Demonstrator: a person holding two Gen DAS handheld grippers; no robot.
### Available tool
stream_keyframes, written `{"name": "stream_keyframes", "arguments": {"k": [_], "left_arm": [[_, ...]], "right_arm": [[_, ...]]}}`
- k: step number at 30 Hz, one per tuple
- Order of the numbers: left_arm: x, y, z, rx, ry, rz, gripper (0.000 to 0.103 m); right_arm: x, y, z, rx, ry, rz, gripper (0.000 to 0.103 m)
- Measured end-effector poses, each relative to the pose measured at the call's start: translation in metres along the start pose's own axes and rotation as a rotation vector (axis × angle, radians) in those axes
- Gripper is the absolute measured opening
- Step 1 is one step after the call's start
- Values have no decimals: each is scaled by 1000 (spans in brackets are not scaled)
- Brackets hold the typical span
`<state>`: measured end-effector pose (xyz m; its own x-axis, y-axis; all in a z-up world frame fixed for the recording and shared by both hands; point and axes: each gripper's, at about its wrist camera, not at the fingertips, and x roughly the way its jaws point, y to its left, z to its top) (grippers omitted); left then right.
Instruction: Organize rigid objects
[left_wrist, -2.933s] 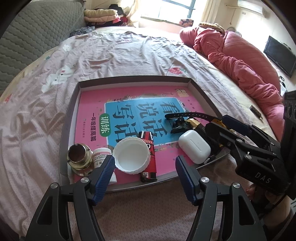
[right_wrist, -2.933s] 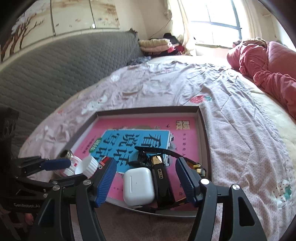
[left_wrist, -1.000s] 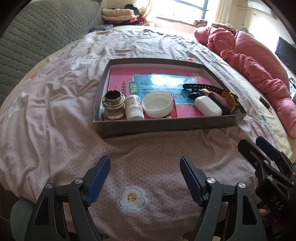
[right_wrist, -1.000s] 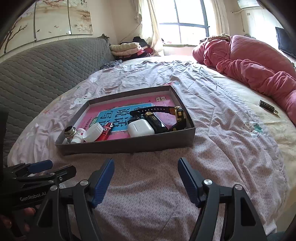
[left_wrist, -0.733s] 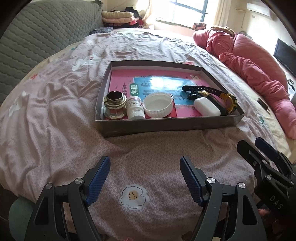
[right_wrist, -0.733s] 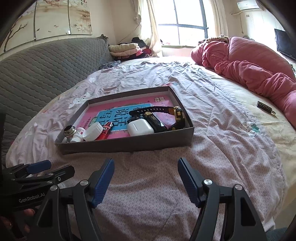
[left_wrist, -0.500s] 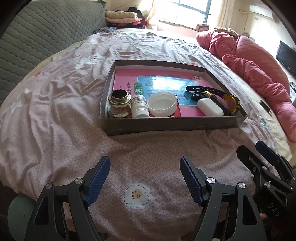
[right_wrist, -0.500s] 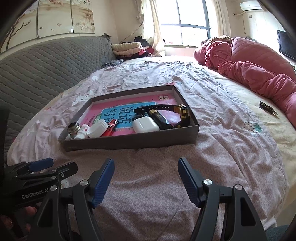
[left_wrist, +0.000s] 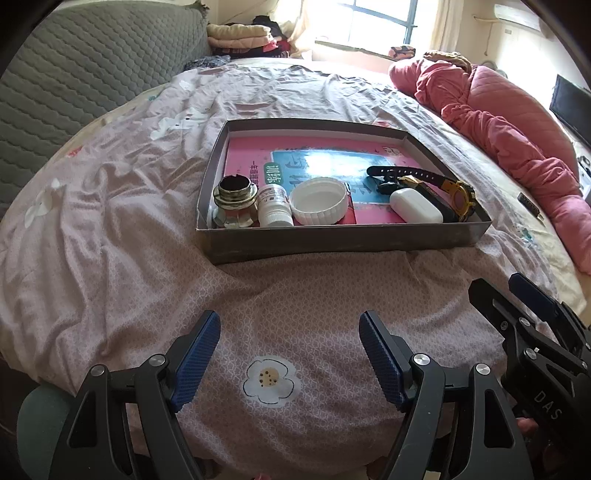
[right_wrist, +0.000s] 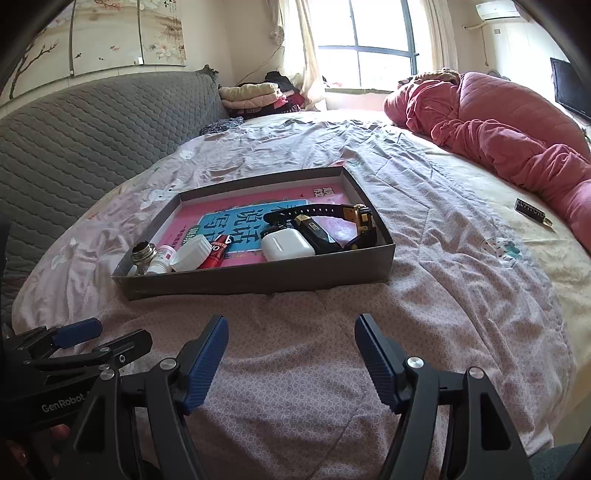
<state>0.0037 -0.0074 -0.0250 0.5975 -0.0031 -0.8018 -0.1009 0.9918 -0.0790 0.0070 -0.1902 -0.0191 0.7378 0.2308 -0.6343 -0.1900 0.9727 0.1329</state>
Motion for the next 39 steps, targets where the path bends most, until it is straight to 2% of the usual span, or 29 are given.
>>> {"name": "stream_keyframes", "arguments": {"k": [39], "left_arm": [[0, 2, 0, 4, 20, 47, 79]], "right_arm": [[2, -6, -1, 39, 6, 29, 70]]}}
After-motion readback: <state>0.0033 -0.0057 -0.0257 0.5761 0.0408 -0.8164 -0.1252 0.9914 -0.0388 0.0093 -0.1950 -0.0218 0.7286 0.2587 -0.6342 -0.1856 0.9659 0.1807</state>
